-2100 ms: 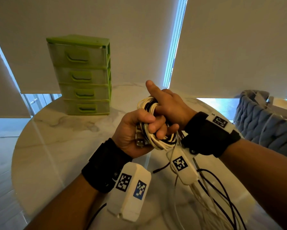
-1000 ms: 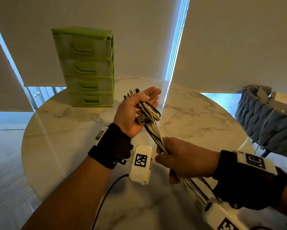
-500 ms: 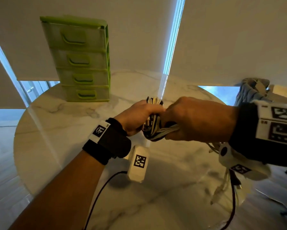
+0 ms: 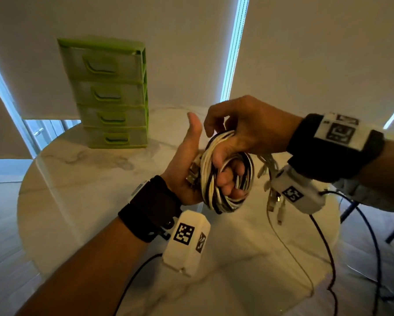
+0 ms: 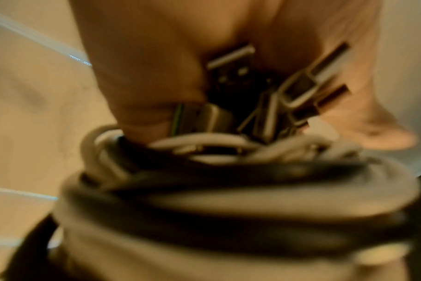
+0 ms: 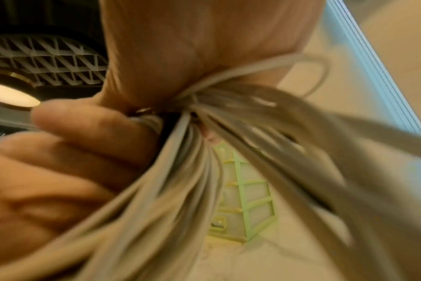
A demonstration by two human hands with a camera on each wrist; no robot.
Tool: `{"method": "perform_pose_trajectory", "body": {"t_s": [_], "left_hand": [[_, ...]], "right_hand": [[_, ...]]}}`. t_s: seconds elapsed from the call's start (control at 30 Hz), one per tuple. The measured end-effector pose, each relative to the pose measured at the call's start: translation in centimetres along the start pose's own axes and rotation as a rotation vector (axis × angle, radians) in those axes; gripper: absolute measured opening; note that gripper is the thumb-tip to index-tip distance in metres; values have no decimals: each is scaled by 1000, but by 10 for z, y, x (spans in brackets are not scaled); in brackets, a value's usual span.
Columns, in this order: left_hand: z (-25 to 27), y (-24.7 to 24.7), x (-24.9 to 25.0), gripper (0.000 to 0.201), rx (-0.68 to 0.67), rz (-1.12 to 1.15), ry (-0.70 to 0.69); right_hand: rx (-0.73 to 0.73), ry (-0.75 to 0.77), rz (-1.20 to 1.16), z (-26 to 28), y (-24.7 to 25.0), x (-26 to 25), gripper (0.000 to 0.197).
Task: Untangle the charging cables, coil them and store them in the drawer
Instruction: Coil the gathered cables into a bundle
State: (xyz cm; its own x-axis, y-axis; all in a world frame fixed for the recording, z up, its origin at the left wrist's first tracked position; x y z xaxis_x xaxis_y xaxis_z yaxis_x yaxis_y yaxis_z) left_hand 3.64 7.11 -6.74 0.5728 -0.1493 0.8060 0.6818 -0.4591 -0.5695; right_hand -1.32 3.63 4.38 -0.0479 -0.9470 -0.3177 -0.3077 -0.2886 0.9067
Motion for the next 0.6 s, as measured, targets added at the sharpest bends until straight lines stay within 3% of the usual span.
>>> {"method": "perform_pose_trajectory", "body": {"t_s": [0.1,0.2,0.27,0.47,0.6], "left_hand": [[5,-5,0,89,-119,11,-7],[11,-2,3,52,-115,-19,-60],[13,-3,5,43,-105,2,-81],[15,-6,12,32,-96,80,-165],[16,-1,13,29,-3,-54,-177]], "right_hand": [[31,-45,-120,1,-12,8,42],[25,-92,-190,1,-22,13,10],[-50,-140,-233,0,-27,13,5],[6,-137,-290,-11,-26,8,37],[98,-311,-297,-10,-28,15,65]]}}
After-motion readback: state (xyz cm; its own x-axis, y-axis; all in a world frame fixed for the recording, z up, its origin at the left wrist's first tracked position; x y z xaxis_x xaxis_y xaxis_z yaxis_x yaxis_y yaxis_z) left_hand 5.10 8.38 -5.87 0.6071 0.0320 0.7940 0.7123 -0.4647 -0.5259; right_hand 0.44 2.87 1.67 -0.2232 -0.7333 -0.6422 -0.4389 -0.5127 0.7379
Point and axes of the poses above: each hand's wrist, its own z-axis away from the middle knuckle, its own y-axis out of the back of the hand, x = y × z, the point moved 5 cm from there along -z, towards the middle knuckle, and after that the axes turned 4 degrees about x, right-handed, at the moved point
